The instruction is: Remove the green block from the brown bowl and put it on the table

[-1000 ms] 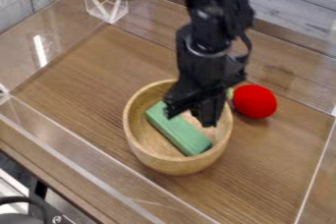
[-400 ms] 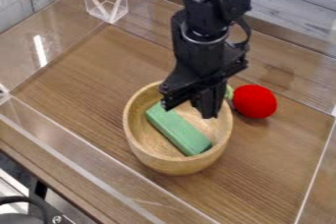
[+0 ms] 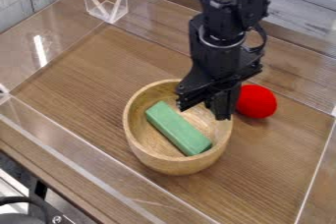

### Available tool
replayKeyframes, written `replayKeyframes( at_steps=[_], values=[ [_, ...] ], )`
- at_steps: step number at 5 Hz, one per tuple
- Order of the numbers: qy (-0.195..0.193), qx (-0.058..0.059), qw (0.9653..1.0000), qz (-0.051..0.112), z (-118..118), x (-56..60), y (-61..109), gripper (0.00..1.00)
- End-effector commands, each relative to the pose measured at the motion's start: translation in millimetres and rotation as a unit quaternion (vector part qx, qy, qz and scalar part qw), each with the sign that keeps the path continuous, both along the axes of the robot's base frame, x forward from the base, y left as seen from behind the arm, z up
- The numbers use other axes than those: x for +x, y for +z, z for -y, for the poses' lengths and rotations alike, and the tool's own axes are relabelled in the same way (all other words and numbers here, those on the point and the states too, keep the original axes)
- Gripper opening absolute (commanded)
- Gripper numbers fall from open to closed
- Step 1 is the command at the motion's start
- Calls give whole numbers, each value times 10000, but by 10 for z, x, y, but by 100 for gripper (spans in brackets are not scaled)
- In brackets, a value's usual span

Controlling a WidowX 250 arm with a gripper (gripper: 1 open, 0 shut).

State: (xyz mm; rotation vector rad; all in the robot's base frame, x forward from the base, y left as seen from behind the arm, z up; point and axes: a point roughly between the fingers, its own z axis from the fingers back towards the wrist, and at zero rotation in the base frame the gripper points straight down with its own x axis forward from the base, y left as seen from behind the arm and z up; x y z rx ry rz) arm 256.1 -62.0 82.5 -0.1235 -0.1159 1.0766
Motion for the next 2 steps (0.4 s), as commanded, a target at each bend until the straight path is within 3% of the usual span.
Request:
replayKeyframes(
  at_steps=[1, 2],
  values=[
    [309, -63, 9993, 222, 2, 146, 81, 0],
    [655, -64, 9976, 235, -34, 206, 40, 0]
  ],
)
